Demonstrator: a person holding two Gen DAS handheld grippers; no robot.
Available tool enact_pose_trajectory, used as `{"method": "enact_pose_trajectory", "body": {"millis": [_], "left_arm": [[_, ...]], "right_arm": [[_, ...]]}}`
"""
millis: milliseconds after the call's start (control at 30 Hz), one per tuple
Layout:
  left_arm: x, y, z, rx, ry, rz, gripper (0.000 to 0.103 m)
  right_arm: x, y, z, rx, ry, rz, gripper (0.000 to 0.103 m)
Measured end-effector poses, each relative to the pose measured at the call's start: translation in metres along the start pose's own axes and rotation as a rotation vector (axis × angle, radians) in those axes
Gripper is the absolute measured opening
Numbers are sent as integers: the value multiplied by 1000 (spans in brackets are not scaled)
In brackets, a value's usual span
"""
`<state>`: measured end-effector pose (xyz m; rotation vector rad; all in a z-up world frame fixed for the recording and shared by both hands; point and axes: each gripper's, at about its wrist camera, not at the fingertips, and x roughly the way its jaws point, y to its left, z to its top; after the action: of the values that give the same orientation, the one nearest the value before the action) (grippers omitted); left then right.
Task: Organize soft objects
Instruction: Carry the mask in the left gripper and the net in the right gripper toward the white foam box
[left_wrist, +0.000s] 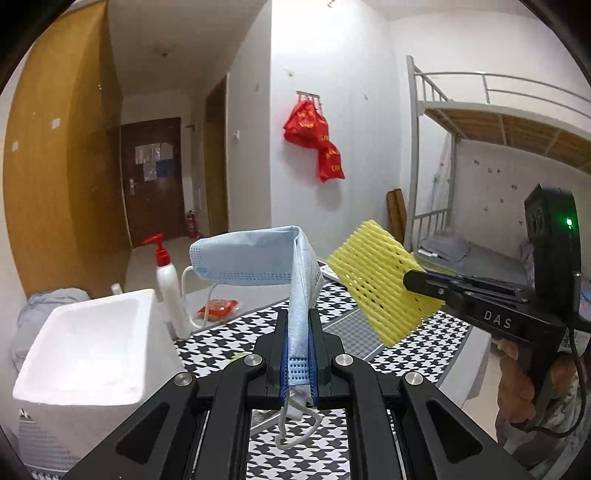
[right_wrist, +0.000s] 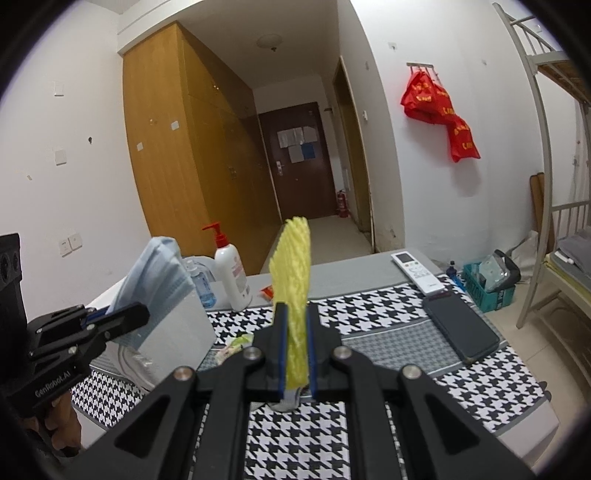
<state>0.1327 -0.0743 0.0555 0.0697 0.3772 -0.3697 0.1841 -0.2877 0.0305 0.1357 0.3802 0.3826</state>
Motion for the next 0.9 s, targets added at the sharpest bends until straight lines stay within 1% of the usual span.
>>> {"method": "enact_pose_trajectory", "body": {"millis": [167, 333, 500, 900], "left_arm": [[-10, 16, 2, -30, -18, 35, 9], [-20, 26, 1, -33, -36, 50, 9], [-29, 39, 2, -58, -58, 71, 9], [-43, 70, 1, -107, -67, 121, 9]], "right_arm": [[4, 13, 4, -2, -15, 23, 12], [10, 28, 8, -18, -23, 45, 12], [16, 45, 14, -36, -22, 65, 12], [27, 75, 23, -68, -14, 117, 12]]}}
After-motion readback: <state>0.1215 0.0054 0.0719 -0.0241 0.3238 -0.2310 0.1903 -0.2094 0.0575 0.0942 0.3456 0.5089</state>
